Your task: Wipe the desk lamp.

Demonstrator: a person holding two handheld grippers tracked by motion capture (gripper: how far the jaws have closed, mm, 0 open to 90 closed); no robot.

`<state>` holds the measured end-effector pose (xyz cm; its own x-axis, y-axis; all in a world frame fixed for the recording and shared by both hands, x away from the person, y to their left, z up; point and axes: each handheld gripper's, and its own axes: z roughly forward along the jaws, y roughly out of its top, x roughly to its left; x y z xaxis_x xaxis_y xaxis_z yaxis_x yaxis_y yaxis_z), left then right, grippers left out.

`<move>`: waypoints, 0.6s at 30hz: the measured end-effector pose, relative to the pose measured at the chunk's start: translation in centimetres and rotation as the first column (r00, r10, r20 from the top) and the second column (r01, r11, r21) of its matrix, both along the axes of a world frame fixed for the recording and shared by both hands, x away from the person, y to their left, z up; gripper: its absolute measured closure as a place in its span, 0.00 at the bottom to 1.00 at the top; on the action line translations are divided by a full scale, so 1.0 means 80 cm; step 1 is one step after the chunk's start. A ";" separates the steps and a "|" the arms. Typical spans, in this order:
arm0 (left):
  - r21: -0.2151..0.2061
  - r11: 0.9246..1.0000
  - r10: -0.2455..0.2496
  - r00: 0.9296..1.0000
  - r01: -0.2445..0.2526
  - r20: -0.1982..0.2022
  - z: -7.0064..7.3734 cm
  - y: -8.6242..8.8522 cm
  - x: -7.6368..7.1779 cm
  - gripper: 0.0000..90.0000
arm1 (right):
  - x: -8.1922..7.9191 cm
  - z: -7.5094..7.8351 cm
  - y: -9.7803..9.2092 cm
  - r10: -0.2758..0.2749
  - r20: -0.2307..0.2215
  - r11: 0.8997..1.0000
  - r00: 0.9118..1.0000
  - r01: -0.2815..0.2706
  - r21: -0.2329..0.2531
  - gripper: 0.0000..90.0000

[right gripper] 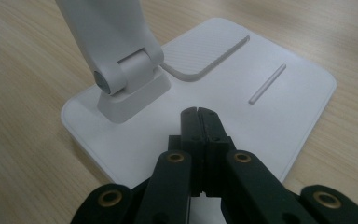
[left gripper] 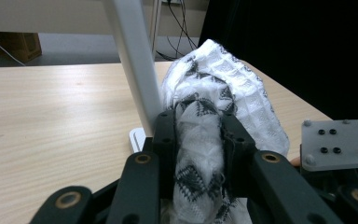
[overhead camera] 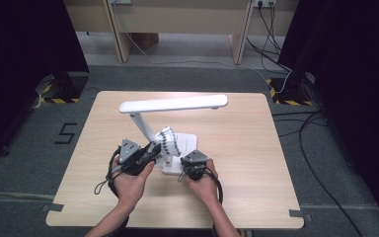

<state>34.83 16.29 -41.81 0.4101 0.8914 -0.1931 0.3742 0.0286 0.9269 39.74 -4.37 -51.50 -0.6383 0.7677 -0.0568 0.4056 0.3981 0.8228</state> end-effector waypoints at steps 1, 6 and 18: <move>0.002 1.000 0.001 1.000 -0.001 -0.002 -0.001 -0.001 0.001 0.79 | 0.000 0.000 0.000 0.000 0.000 1.000 1.000 0.000 -0.001 1.00; 0.010 1.000 0.001 1.000 0.000 -0.018 -0.009 -0.005 0.003 0.79 | 0.000 0.000 0.000 0.001 -0.001 1.000 1.000 -0.001 -0.002 1.00; 0.029 1.000 0.004 0.999 -0.003 -0.038 -0.027 -0.012 0.001 0.79 | 0.000 0.000 0.000 0.002 -0.003 1.000 1.000 -0.002 -0.003 1.00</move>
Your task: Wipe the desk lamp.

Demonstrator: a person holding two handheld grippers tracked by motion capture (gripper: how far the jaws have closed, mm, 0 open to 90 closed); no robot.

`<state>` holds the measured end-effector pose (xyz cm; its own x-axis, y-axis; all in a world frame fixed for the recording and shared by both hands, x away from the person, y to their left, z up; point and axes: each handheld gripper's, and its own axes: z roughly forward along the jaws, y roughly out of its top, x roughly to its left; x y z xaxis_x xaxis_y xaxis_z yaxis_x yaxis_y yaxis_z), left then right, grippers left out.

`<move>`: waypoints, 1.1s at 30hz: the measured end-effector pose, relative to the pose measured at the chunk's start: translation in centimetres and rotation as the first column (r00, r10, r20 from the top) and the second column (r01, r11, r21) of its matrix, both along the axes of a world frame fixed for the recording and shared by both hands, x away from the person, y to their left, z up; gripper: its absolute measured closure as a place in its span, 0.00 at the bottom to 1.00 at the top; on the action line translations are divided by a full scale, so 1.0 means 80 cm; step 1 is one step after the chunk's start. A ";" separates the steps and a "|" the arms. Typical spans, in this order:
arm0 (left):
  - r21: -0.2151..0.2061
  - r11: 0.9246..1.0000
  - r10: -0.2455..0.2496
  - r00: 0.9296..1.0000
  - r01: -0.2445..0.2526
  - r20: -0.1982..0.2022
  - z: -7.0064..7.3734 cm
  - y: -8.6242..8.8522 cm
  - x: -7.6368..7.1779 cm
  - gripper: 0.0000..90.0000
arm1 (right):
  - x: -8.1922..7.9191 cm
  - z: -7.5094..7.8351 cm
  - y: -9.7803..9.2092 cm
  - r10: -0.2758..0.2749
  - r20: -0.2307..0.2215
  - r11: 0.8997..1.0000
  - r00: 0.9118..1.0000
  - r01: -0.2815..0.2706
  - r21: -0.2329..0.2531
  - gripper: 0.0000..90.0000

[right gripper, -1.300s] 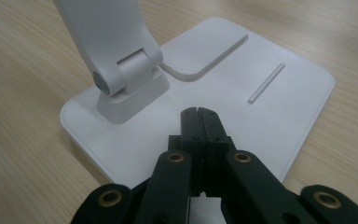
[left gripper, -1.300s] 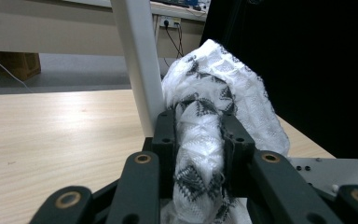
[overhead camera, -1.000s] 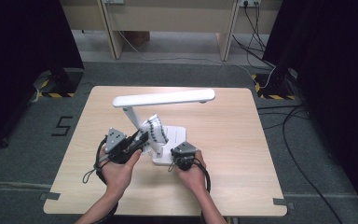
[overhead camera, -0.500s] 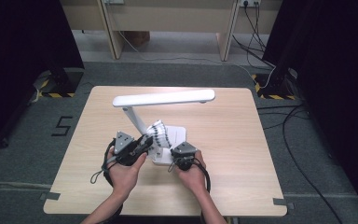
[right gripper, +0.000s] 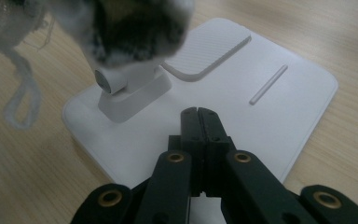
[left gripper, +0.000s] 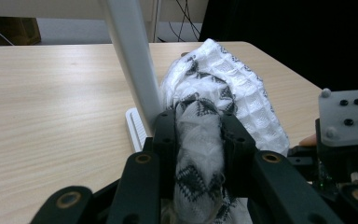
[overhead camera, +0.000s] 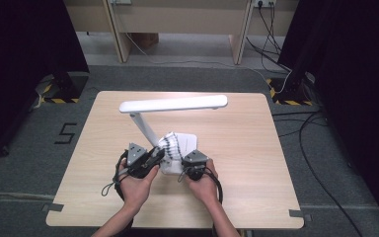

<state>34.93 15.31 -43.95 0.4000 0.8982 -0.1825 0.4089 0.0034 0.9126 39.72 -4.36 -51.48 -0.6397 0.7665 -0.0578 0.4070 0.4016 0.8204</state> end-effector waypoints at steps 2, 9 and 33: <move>0.009 1.000 0.001 1.000 -0.001 -0.001 -0.003 -0.001 0.000 0.79 | 0.000 0.000 0.000 -0.001 -0.001 1.000 1.000 0.001 0.000 1.00; 0.024 1.000 0.006 1.000 -0.006 -0.006 -0.013 -0.006 -0.001 0.79 | 0.000 0.000 0.000 -0.001 -0.001 1.000 1.000 0.001 0.000 1.00; 0.013 0.999 -0.042 0.996 0.043 -0.074 -0.021 0.009 -0.012 0.79 | 0.000 0.000 0.000 0.000 0.000 1.000 1.000 0.000 0.000 1.00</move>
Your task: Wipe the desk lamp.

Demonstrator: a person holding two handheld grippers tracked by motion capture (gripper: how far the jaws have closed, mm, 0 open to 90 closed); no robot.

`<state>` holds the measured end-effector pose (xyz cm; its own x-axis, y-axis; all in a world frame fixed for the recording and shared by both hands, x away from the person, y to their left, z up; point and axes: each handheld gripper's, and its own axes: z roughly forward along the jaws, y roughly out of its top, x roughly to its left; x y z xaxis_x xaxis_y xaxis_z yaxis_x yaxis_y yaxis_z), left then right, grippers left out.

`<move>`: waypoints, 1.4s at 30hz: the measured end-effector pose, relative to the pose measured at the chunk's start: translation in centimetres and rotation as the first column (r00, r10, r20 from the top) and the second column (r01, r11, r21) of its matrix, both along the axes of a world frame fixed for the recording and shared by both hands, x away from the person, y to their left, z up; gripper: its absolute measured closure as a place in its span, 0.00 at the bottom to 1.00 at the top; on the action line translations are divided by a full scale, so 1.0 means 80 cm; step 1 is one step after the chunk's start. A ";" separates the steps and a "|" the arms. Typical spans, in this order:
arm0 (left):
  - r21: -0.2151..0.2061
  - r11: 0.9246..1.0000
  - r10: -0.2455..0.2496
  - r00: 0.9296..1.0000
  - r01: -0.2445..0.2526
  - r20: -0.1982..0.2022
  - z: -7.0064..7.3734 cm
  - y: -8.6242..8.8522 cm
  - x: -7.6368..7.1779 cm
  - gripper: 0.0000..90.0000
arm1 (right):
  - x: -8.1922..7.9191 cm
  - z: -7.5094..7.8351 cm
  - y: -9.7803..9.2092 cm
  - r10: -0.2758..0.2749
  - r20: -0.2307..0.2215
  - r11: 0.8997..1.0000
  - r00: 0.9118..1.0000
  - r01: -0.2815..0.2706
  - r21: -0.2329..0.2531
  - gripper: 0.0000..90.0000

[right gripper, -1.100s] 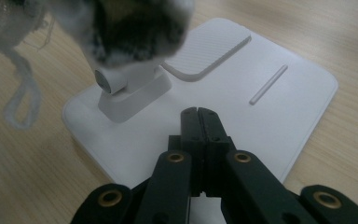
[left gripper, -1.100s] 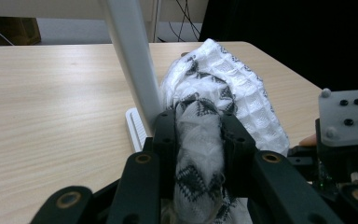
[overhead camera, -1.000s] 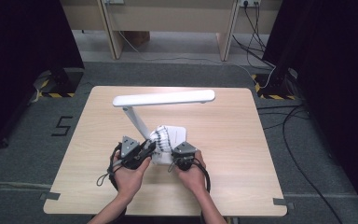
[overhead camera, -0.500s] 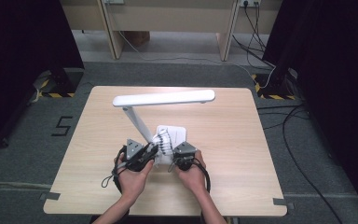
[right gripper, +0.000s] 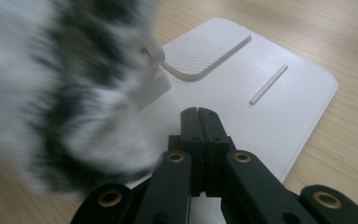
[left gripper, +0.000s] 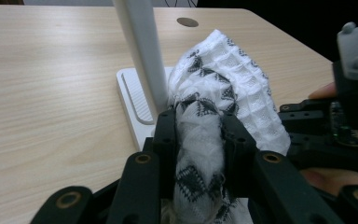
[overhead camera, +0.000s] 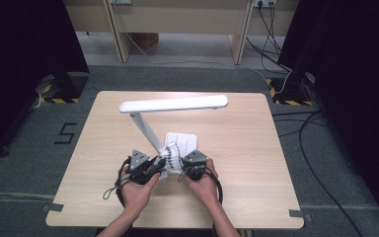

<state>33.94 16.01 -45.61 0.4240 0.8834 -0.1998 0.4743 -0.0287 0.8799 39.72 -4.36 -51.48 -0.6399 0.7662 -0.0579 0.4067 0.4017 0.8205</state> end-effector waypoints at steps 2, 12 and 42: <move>-0.004 1.000 0.001 1.000 -0.001 0.011 0.008 0.011 -0.006 0.79 | 0.000 0.000 0.000 -0.001 -0.001 1.000 1.000 0.001 0.000 1.00; -0.028 0.998 0.065 0.996 -0.063 0.059 0.044 0.070 -0.014 0.79 | 0.000 0.000 0.000 -0.001 0.002 1.000 1.000 0.001 -0.001 1.00; -0.084 0.988 0.150 0.954 -0.133 0.260 0.156 0.111 0.017 0.79 | 0.000 0.000 0.001 -0.004 0.000 1.000 1.000 0.004 -0.002 1.00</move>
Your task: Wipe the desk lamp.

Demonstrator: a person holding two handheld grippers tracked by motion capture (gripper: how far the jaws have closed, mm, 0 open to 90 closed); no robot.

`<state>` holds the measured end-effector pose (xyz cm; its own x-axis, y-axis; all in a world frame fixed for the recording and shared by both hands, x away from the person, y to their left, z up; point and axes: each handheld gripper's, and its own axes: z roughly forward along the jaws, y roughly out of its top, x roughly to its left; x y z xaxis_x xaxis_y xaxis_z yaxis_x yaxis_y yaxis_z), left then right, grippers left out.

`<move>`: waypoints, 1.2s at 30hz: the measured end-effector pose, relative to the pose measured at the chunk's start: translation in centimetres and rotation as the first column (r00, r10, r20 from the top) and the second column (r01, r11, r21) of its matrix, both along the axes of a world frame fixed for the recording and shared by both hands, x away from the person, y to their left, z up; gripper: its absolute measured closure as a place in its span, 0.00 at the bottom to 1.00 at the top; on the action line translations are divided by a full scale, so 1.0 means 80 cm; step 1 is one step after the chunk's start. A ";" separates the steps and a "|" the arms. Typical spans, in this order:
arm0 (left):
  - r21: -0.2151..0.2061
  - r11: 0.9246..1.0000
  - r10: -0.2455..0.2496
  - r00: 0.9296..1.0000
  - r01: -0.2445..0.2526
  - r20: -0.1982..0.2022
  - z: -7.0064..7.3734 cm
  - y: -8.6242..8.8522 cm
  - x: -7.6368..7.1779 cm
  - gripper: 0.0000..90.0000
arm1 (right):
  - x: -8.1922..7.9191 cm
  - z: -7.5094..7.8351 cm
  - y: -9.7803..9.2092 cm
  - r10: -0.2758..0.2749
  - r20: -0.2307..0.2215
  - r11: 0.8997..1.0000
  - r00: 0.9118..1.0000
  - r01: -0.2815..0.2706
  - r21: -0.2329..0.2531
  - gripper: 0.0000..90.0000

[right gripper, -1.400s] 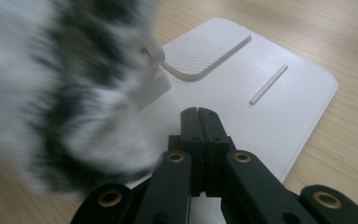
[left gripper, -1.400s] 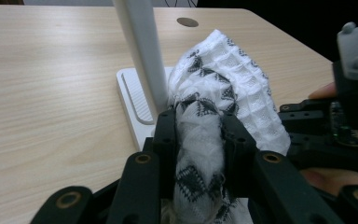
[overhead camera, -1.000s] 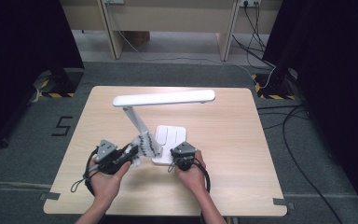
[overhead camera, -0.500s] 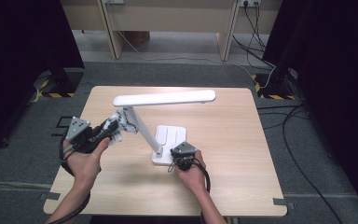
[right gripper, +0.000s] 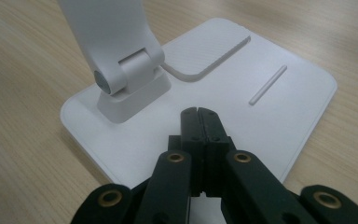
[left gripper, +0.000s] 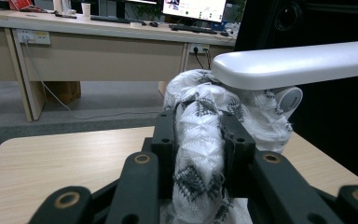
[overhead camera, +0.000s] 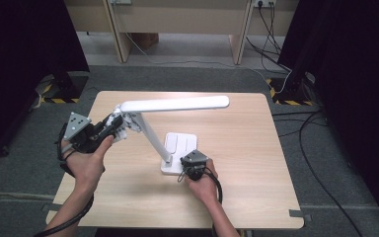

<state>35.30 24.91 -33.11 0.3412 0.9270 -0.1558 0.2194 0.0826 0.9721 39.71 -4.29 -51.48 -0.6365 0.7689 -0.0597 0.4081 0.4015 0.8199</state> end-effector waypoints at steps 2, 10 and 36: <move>0.009 1.000 0.000 1.000 0.000 0.000 -0.001 -0.002 0.001 0.79 | 0.000 0.000 0.000 0.000 0.001 1.000 1.000 0.000 0.000 1.00; 0.031 1.000 0.003 1.000 -0.003 -0.003 -0.008 -0.009 0.005 0.79 | 0.000 0.000 0.000 0.000 0.001 1.000 1.000 0.000 0.000 1.00; 0.039 0.999 -0.003 1.000 0.004 -0.023 -0.025 -0.016 0.015 0.79 | 0.000 0.000 0.000 0.000 0.002 1.000 1.000 0.000 -0.001 1.00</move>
